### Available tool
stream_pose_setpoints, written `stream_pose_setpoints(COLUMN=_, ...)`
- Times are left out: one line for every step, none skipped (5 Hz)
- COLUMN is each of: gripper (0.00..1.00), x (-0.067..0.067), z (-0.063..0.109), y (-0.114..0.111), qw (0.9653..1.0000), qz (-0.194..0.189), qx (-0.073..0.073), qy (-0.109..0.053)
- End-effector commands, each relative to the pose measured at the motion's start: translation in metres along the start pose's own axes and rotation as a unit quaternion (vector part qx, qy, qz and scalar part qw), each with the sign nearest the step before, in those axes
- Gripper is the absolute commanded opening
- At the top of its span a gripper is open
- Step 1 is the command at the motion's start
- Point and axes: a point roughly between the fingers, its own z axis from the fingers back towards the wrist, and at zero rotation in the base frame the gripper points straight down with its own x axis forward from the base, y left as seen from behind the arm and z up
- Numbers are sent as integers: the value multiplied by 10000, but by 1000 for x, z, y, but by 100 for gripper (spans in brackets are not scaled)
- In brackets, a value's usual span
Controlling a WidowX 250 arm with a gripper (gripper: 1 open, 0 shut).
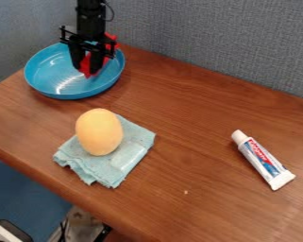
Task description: Put the red object on the blue plate
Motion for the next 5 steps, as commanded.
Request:
stream_pose_setpoints(gripper=0, x=3, z=21, y=17, qw=9993, qz=137, qx=160, qy=-296)
stream_pose_setpoints(gripper=0, x=2, z=21, y=16, qw=9994, qz=130, qx=142, qy=-275)
stream_pose_setpoints(gripper=0, x=1, z=20, y=15, qw=9995, qz=122, qx=123, qy=-254)
stream_pose_setpoints(gripper=0, x=0, z=20, y=15, qw=9996, qz=117, qx=105, qy=-232)
stream_pose_setpoints(gripper=0, x=-1, z=20, y=14, qw=9997, qz=110, qx=86, qy=-210)
